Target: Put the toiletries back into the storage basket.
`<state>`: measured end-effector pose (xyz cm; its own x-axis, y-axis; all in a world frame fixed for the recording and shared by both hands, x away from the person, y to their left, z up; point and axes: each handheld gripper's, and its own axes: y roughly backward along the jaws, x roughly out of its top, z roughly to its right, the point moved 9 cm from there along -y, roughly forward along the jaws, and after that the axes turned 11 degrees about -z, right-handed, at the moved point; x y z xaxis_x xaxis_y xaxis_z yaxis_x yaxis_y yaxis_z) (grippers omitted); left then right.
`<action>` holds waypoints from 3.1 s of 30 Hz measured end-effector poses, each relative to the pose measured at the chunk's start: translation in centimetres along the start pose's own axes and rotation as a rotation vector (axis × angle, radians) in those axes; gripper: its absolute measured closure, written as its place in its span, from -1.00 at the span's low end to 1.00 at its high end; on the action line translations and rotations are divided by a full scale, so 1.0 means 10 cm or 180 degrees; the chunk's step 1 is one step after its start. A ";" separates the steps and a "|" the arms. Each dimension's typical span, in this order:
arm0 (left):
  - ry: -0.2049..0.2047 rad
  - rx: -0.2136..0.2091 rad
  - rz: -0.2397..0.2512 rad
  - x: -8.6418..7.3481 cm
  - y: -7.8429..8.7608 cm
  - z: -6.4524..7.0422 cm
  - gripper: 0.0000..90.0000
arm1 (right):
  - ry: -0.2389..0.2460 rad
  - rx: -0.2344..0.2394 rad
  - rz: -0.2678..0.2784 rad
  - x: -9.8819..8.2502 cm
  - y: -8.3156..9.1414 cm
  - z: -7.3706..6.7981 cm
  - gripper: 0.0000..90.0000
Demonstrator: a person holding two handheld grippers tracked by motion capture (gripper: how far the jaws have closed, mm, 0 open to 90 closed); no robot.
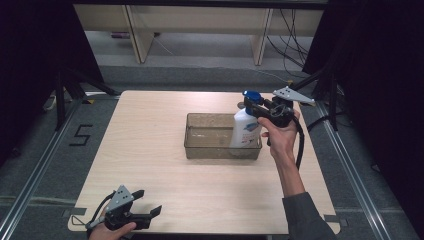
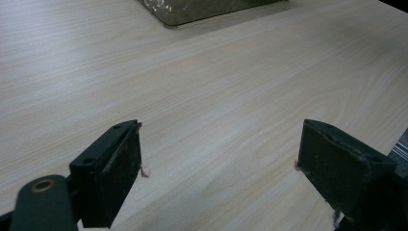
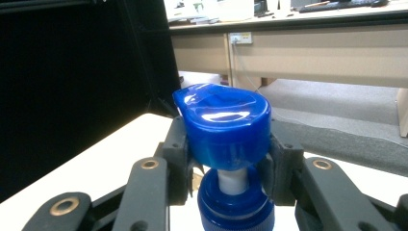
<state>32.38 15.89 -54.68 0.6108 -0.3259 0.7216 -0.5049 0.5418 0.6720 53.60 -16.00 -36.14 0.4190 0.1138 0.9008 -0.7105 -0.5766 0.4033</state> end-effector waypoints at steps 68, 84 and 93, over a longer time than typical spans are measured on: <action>-0.0019 -0.0028 0.0039 0.01 0.00 0.03 -0.67 | 0.0644 -0.0578 -0.0070 -0.05 -0.04 -0.04 0.03; -0.0027 -0.0045 0.0047 0.01 -0.01 0.03 -0.67 | 0.0306 -0.0426 -0.0126 -0.29 0.10 0.08 -0.14; -0.0038 -0.0036 0.0035 0.01 -0.01 0.03 -0.67 | 0.0262 -0.0384 -0.0112 -0.34 0.24 0.05 -0.17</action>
<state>32.29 15.61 -54.62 0.5978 -0.3291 0.7310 -0.5047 0.5540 0.6621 50.73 -18.14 -38.31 0.4006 0.2010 0.8940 -0.7611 -0.4702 0.4467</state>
